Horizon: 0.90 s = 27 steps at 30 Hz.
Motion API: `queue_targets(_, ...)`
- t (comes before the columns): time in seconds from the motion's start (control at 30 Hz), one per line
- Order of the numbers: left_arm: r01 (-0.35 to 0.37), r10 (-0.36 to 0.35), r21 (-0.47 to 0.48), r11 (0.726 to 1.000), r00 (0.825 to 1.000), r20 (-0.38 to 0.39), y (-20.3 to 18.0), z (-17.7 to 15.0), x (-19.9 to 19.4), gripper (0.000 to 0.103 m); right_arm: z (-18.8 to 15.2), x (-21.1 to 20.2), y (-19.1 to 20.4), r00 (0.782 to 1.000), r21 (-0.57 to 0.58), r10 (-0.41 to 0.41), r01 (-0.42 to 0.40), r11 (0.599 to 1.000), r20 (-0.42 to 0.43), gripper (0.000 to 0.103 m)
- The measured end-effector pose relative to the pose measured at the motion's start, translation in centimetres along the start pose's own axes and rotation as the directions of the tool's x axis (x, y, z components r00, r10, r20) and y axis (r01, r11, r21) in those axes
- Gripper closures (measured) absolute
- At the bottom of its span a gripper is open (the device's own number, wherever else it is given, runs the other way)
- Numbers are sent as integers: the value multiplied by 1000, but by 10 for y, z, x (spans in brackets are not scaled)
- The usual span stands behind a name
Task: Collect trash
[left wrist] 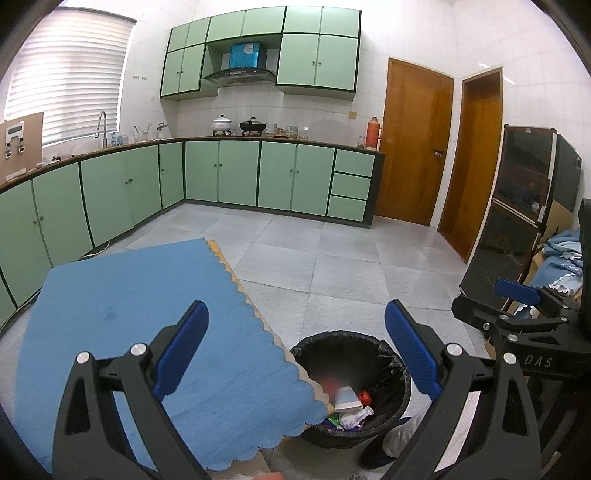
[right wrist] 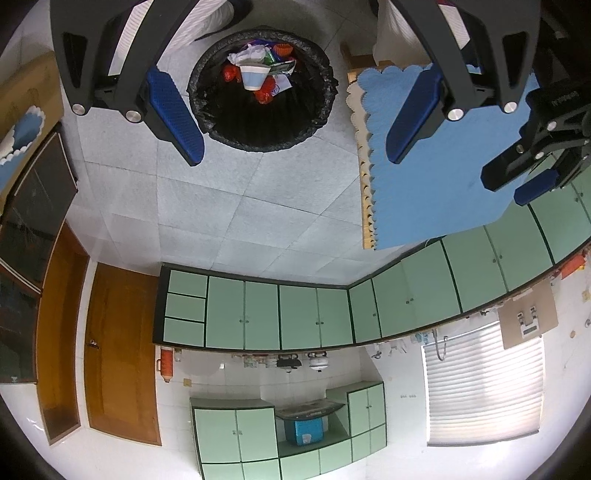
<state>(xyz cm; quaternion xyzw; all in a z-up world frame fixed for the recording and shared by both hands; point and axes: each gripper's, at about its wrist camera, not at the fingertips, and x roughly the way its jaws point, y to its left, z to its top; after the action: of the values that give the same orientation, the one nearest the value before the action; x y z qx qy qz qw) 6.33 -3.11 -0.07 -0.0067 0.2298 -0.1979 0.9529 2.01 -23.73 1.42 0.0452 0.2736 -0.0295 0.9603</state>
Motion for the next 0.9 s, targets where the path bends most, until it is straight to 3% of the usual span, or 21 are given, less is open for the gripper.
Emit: queue_targets(0.9,-13,13,4,1000,1000,-9,-2,-1,-2,10,1,0,4,1000,-4,5,-5,1000,2,6)
